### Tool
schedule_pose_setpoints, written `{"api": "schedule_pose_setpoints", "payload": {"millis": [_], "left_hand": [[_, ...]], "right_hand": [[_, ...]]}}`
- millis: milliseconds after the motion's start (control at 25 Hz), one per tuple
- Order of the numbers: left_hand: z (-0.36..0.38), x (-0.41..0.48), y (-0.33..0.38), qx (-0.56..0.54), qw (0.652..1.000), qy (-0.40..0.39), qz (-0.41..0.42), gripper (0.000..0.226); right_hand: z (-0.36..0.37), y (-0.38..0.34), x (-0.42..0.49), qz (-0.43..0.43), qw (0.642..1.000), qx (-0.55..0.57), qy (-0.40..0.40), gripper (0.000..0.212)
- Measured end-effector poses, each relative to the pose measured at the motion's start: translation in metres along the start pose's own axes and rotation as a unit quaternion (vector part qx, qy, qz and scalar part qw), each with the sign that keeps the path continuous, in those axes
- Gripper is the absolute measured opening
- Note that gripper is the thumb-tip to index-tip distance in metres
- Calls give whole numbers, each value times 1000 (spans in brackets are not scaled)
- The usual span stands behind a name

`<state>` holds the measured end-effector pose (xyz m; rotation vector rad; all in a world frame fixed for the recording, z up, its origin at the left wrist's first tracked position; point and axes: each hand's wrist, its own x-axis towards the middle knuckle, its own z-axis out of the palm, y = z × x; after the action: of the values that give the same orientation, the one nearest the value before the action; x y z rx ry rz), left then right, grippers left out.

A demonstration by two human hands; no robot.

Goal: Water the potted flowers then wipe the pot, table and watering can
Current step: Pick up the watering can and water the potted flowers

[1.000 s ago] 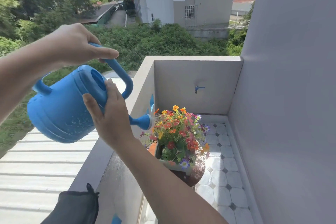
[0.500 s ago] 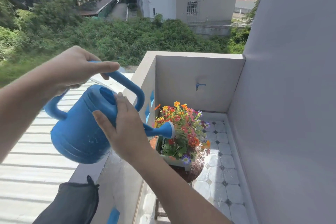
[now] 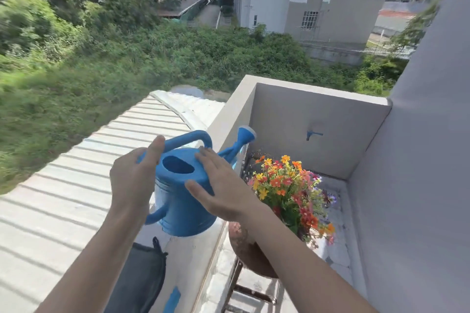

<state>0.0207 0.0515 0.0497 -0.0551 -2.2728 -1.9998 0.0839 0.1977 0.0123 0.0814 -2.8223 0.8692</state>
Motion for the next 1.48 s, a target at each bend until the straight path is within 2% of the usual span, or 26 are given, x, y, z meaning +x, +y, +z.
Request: {"api": "schedule_pose_setpoints", "payload": {"millis": [160,400,720,1000,1200,1480], "left_hand": [[2,-11,-33,27,995,88,27,57],[17,6,-76,7,982,189,9,53],[34,12,-126,37,979,202,8,50],[34,0,-127,29,988,153,12,46],[27,-2,-118,50,997,53,-5,39],[9,2,-111,84,993,-82,5,40]], "right_hand": [[31,9,27,16,1000,-15,-8,57],[69,20,76,44,998,18,-39,54],[99,54,97,23,990,-4,-139,54],[100,59,91,5,992,-35,-124,53],[91,58,95,23,990,-60,-127,55],[103,53,69,96,991,78,-42,58]]}}
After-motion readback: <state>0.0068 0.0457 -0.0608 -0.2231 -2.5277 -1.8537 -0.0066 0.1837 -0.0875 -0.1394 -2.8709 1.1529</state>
